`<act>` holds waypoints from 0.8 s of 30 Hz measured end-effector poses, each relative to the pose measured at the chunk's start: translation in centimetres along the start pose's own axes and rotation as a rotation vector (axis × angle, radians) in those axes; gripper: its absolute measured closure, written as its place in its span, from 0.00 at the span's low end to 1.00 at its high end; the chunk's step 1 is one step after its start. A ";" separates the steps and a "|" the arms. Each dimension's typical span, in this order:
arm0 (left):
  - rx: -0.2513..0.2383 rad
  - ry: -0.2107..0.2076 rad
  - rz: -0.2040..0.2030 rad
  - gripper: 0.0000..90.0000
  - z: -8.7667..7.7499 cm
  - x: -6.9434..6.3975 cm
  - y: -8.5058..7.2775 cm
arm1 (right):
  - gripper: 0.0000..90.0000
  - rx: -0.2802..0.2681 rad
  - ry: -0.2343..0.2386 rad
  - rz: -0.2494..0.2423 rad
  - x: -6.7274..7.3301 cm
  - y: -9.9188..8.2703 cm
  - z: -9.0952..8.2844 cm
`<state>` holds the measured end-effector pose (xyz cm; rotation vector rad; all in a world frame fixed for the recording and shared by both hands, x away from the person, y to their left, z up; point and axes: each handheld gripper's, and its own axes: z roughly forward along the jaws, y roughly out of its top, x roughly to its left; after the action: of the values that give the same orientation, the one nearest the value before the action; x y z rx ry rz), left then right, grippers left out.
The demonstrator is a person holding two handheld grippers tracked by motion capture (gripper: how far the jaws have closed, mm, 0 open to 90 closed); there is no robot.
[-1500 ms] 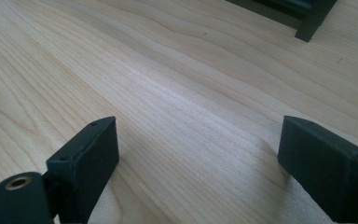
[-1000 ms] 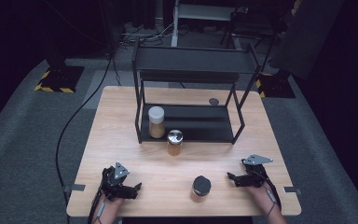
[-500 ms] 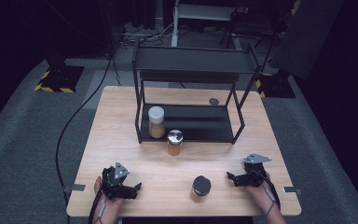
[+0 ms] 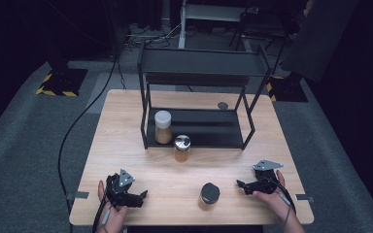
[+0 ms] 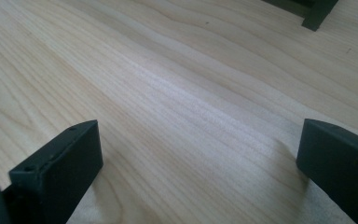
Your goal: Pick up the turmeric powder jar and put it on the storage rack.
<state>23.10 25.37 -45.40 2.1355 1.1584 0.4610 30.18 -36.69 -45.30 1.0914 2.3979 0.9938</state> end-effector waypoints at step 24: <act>0.000 -0.003 0.004 0.00 -0.1 0.0 -0.1 | 0.04 -0.034 0.071 0.025 -0.1 4.7 -1.7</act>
<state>23.01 25.49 -45.41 2.1381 1.1526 0.4588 31.81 -35.35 -40.81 1.0951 2.4189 1.0944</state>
